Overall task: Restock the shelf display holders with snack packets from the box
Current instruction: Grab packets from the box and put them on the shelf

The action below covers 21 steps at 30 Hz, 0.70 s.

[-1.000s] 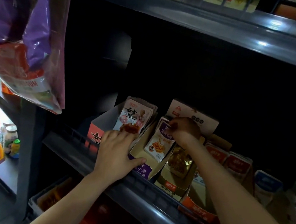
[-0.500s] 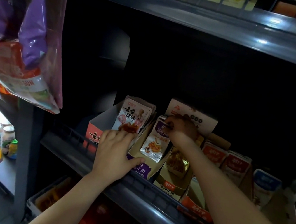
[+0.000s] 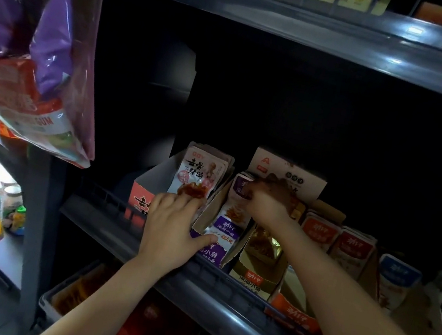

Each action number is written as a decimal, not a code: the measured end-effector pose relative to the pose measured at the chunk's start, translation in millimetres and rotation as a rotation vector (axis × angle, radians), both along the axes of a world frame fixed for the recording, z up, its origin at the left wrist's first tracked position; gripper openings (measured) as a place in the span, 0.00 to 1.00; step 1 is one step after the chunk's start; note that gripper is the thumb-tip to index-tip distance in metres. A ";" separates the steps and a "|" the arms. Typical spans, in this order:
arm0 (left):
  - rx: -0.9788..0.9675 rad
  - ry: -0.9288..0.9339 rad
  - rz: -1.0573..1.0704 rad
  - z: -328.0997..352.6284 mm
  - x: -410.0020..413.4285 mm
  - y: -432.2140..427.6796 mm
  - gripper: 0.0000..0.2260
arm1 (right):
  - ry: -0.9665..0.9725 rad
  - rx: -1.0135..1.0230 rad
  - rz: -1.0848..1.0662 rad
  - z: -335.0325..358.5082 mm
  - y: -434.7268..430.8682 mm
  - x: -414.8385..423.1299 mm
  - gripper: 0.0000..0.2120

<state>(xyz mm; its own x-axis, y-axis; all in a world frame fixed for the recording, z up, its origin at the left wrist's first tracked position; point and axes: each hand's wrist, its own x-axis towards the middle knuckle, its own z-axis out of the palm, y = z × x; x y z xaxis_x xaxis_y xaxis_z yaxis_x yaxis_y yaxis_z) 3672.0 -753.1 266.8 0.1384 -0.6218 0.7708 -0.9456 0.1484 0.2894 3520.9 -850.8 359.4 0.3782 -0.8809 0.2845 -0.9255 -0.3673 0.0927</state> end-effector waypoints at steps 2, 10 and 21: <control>0.000 0.000 0.003 0.7 -0.8 0.0 0.28 | -0.034 0.146 0.041 -4.8 5.4 3.3 0.17; -0.020 0.004 -0.004 -0.8 -0.5 -0.1 0.28 | 0.078 0.390 -0.012 -17.9 0.6 16.8 0.33; -0.009 0.020 -0.026 -0.9 0.2 -0.3 0.28 | 0.322 0.524 -0.057 -17.1 -5.7 29.6 0.46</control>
<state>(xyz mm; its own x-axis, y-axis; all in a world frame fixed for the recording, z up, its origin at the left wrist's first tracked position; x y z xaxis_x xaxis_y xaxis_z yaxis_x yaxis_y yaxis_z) 3672.3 -753.5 265.9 0.1376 -0.6184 0.7737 -0.9357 0.1751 0.3064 3550.5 -856.5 342.3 0.3214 -0.8938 -0.3128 -0.9003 -0.3908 0.1914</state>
